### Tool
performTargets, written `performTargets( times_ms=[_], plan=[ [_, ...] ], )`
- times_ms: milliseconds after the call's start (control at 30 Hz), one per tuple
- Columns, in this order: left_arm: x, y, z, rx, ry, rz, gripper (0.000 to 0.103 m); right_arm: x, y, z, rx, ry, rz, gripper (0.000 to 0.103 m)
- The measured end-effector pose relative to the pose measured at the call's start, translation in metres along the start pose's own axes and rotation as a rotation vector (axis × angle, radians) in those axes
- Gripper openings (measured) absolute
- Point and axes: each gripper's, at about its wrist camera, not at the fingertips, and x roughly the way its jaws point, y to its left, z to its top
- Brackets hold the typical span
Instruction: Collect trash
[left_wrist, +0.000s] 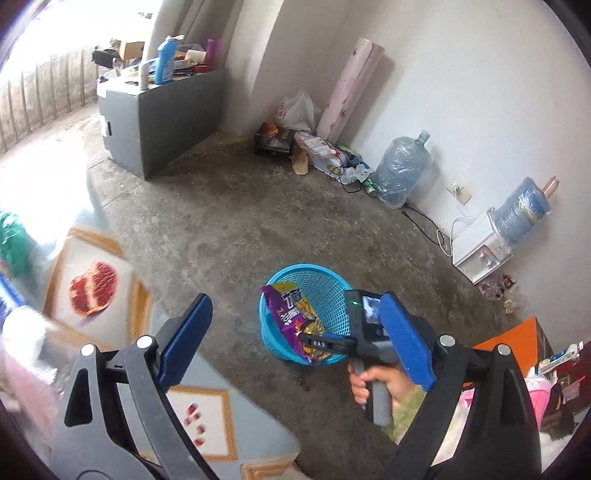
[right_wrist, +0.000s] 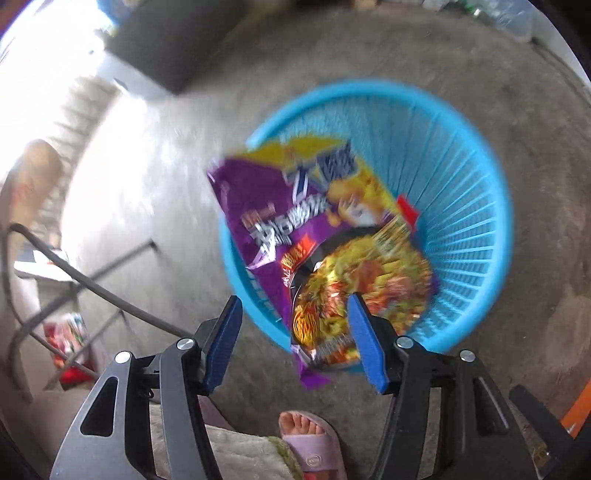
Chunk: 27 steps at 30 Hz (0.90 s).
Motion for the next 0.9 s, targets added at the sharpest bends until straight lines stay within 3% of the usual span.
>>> performTargets(
  times_ms=[67, 167, 300, 500, 600, 700, 900],
  plan=[
    [-0.037, 0.023, -0.013, -0.022, -0.044, 0.015, 0.090, 0.045, -0.008, 0.015, 0.046, 0.104, -0.067, 0.050],
    [-0.098, 0.055, -0.038, -0.082, -0.134, 0.072, 0.093, 0.087, -0.024, 0.036, 0.145, 0.208, -0.062, 0.045],
    [-0.167, 0.096, -0.073, -0.200, -0.215, 0.166, 0.094, 0.119, -0.040, 0.054, 0.232, 0.279, -0.111, 0.045],
    [-0.228, 0.136, -0.109, -0.343, -0.306, 0.243, 0.094, 0.151, -0.053, 0.059, 0.249, 0.378, -0.216, 0.046],
    [-0.246, 0.147, -0.120, -0.352, -0.328, 0.273, 0.094, 0.129, -0.049, 0.061, 0.210, 0.319, -0.237, 0.057],
    [-0.256, 0.153, -0.126, -0.359, -0.360, 0.309, 0.094, 0.078, -0.043, 0.063, 0.180, 0.191, -0.183, 0.068],
    [-0.266, 0.160, -0.147, -0.351, -0.403, 0.375, 0.094, -0.051, -0.004, 0.032, 0.000, -0.072, -0.208, 0.069]
  ],
)
